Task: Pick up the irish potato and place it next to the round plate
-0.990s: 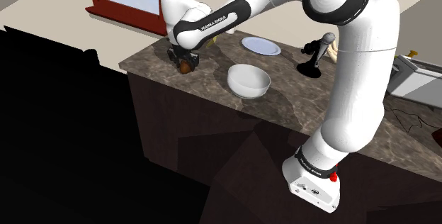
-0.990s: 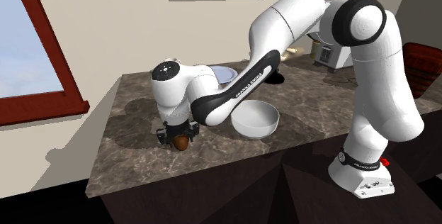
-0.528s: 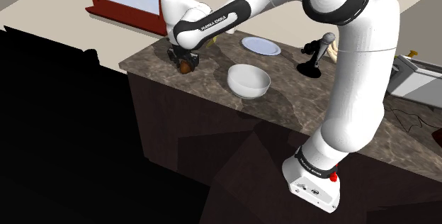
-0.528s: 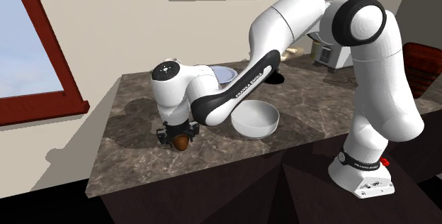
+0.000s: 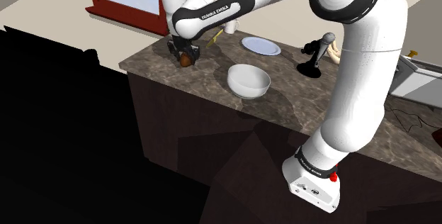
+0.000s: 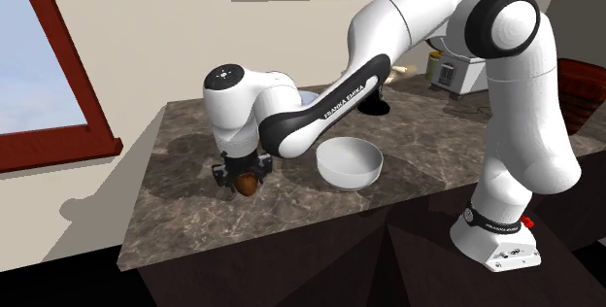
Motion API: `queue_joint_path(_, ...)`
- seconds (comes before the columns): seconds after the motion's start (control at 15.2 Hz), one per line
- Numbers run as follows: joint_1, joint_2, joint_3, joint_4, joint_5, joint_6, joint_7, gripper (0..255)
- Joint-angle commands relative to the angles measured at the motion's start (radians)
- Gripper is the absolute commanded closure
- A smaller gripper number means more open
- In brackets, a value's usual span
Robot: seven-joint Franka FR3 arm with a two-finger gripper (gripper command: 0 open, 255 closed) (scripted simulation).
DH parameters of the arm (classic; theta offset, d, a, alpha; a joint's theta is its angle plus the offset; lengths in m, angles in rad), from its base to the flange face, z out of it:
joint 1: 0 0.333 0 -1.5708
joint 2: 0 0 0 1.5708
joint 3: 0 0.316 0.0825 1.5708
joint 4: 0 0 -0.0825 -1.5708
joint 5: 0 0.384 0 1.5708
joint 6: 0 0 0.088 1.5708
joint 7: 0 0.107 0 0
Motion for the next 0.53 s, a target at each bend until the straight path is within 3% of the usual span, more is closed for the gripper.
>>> queue_joint_path(0.0, -0.001, -0.012, 0.004, 0.010, 0.009, -0.021, -0.009, 255)
queue_joint_path(0.46, -0.004, -0.048, 0.014, 0.053, 0.036, -0.092, -0.043, 255)
